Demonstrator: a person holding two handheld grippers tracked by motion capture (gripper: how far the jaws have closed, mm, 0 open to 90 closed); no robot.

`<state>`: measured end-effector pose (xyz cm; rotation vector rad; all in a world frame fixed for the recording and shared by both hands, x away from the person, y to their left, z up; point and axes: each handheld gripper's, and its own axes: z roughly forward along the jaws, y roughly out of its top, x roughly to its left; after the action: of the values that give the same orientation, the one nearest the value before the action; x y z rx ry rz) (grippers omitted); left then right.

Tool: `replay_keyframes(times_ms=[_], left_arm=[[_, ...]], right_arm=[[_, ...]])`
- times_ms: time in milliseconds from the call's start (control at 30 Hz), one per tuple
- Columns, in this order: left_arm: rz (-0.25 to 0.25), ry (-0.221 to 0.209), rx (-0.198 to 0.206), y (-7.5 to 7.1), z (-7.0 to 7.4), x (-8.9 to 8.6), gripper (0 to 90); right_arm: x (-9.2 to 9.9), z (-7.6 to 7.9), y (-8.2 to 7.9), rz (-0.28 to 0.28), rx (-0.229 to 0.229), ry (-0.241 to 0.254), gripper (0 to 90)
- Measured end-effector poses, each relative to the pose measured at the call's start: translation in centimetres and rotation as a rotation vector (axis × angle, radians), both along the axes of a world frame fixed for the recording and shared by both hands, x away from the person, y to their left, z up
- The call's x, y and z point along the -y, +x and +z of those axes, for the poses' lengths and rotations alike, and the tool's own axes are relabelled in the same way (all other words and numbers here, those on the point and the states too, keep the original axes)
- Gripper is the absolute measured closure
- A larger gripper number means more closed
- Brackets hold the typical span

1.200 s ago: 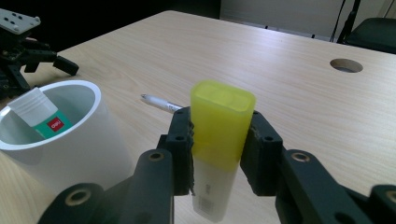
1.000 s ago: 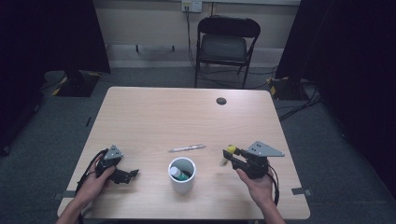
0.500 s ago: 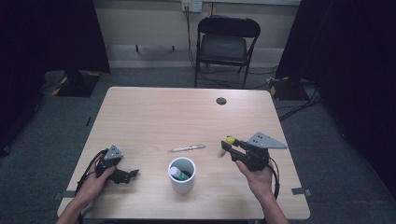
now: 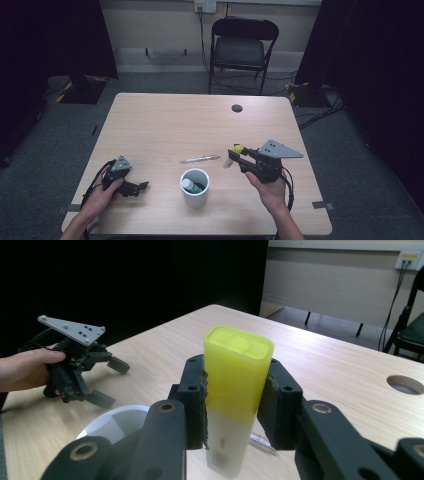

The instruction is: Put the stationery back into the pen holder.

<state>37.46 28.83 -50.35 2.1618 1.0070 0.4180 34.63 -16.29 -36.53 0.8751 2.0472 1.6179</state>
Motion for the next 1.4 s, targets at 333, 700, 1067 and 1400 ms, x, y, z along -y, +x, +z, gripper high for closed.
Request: replay_keyframes(times_ms=[333, 700, 1067, 1400], left_arm=[[0.000, 0.000, 0.000, 0.0, 0.0, 0.0, 0.0], [0.000, 0.000, 0.000, 0.0, 0.0, 0.0, 0.0], [0.000, 0.000, 0.000, 0.0, 0.0, 0.0, 0.0], [0.000, 0.000, 0.000, 0.0, 0.0, 0.0, 0.0]], right_arm=[[-1.0, 0.8, -0.7, 0.046, 0.027, 0.005, 67.3], [-3.8, 1.0, -1.5, 0.134, 0.032, -0.015, 67.3], [-6.2, -0.3, -1.5, 0.210, -0.001, -0.042, 67.3], [-7.8, -2.4, -1.1, 0.227, -0.043, -0.100, 67.2]])
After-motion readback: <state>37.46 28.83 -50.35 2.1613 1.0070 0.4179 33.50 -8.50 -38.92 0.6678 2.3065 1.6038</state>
